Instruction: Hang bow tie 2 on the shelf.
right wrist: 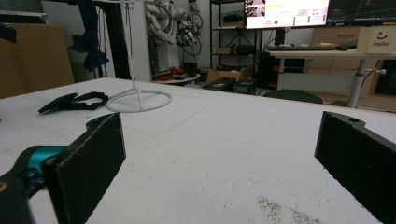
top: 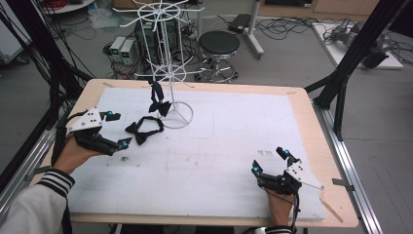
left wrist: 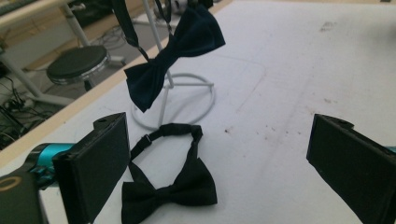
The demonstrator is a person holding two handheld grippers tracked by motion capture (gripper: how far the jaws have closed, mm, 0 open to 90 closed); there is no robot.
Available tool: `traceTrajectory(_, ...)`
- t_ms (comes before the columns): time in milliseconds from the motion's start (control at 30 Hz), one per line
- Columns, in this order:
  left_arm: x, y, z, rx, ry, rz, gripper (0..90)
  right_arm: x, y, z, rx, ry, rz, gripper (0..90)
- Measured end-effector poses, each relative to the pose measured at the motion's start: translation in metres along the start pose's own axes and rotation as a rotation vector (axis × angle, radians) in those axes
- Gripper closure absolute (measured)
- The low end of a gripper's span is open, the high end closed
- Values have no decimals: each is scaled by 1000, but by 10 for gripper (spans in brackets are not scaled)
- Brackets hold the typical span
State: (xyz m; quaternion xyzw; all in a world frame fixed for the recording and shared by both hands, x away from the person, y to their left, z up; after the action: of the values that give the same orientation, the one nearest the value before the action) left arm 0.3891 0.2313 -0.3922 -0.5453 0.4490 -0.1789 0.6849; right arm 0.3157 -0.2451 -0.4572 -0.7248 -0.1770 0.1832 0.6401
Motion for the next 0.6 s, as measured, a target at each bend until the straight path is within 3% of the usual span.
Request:
traceTrajectory(100, 3, 1, 5, 8, 29, 50, 66, 0, 0, 0, 1, 0, -1, 10)
traceTrajectory(300, 9, 0, 14, 15, 74, 82, 67, 0, 0, 0, 0, 1, 0, 10)
traceTrajectory(367, 12, -1, 18, 19, 111, 131, 66, 0, 0, 0, 1, 2, 1, 11)
traceTrajectory(600, 17, -5, 28, 97, 134, 192, 69, 1, 0, 0, -8, 2, -1, 10)
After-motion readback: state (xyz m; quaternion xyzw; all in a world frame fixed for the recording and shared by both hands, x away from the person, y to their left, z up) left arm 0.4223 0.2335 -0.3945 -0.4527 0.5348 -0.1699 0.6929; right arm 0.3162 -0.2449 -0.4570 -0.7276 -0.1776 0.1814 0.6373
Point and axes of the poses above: each handheld gripper's, and its own axes: x roughly forward along the jaws, y roughly out of its underside, z roughly to its left, the point moved 7 cm from there along x, roughly forward along the jaws, and after that the axes turned 9 degrees about -x, right-handed, at the moved point
